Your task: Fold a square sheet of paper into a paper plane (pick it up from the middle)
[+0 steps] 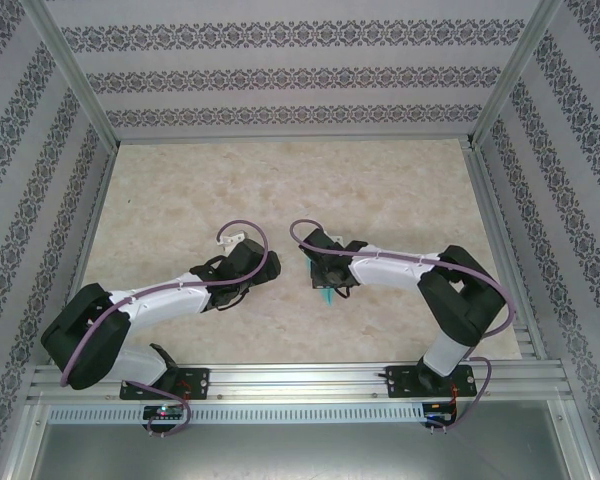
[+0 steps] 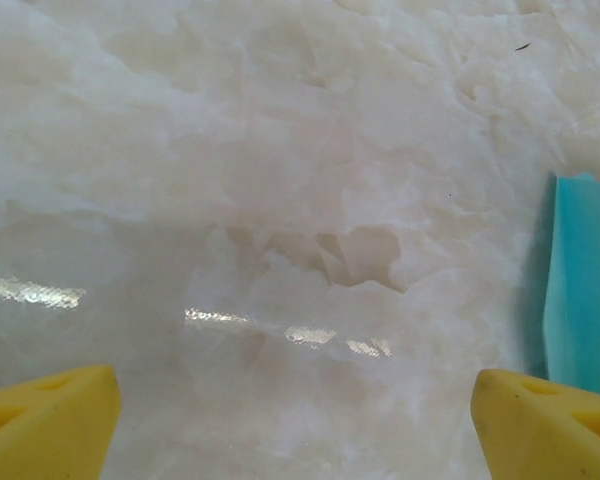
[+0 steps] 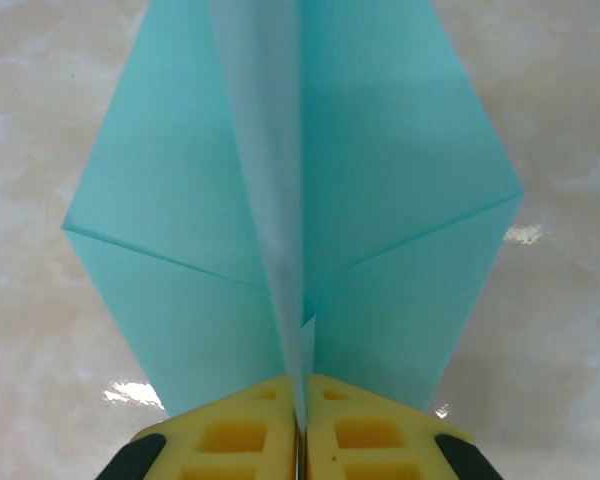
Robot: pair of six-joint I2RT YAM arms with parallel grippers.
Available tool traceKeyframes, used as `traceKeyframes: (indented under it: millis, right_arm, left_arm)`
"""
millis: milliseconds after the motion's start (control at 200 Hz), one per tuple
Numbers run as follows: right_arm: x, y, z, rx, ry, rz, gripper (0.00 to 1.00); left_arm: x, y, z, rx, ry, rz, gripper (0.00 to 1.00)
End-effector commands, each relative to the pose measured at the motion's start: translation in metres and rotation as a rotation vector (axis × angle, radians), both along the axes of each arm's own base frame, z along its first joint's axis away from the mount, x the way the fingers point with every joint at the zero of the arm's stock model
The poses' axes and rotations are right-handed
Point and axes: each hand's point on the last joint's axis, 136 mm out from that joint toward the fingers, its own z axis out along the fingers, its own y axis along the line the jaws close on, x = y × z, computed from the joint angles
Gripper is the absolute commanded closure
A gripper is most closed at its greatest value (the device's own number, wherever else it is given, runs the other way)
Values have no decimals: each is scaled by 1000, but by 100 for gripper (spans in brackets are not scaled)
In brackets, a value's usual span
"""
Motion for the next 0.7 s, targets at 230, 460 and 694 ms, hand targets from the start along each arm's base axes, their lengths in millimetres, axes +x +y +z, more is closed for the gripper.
traceKeyframes:
  millis: [230,460,694]
  right_arm:
    - [6,3,-12,-32,15,-3,86]
    - [11,6,-4,-28,-1,-1,90]
    - [39,30,26,-8,-72,45,96]
  left_arm:
    - [-2,11,-8,38,27,16,4]
    - [-2,19,-9,58,44,31,0]
    - [-5,37,-9,97,67,61,0]
